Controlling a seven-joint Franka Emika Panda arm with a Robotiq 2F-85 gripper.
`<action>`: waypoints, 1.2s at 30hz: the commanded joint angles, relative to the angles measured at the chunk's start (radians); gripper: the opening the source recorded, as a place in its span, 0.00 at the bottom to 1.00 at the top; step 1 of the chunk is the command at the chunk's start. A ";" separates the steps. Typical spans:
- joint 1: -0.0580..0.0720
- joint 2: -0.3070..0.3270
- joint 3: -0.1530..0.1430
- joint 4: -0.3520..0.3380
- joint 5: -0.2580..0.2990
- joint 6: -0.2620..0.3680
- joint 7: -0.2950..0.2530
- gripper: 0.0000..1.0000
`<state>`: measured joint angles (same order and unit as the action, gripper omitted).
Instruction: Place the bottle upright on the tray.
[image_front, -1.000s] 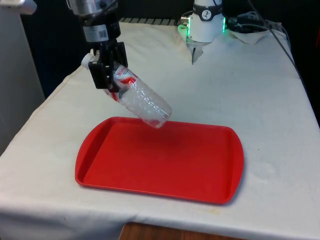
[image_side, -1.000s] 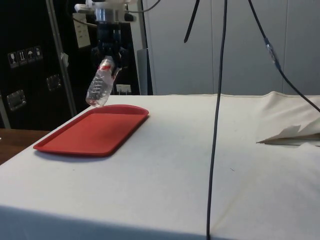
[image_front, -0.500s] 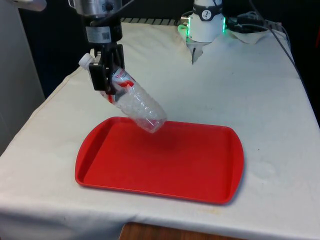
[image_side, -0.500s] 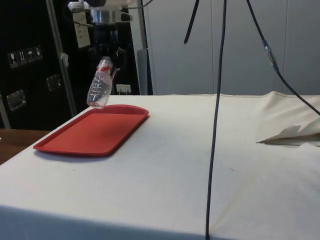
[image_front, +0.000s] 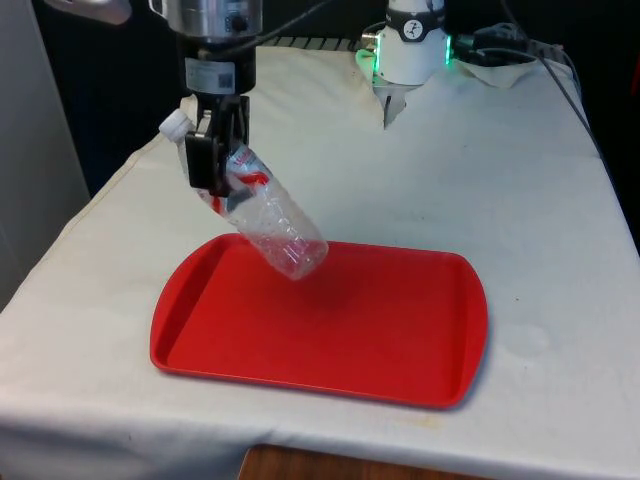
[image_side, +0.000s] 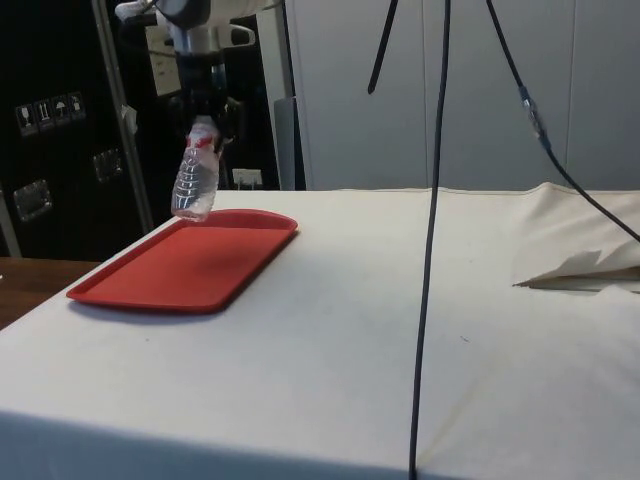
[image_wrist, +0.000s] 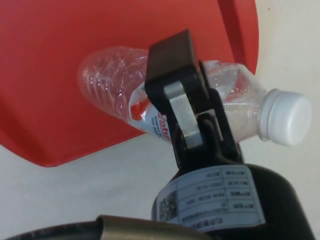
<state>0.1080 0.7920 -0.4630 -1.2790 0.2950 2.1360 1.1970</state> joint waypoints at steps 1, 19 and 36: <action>0.008 0.009 -0.006 0.008 -0.016 0.011 0.018 0.00; 0.023 0.050 0.001 0.065 -0.173 0.011 0.099 0.00; 0.023 0.094 0.000 0.122 -0.320 -0.011 0.169 0.00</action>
<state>0.1270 0.8790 -0.4550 -1.1660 -0.0210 2.1350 1.3540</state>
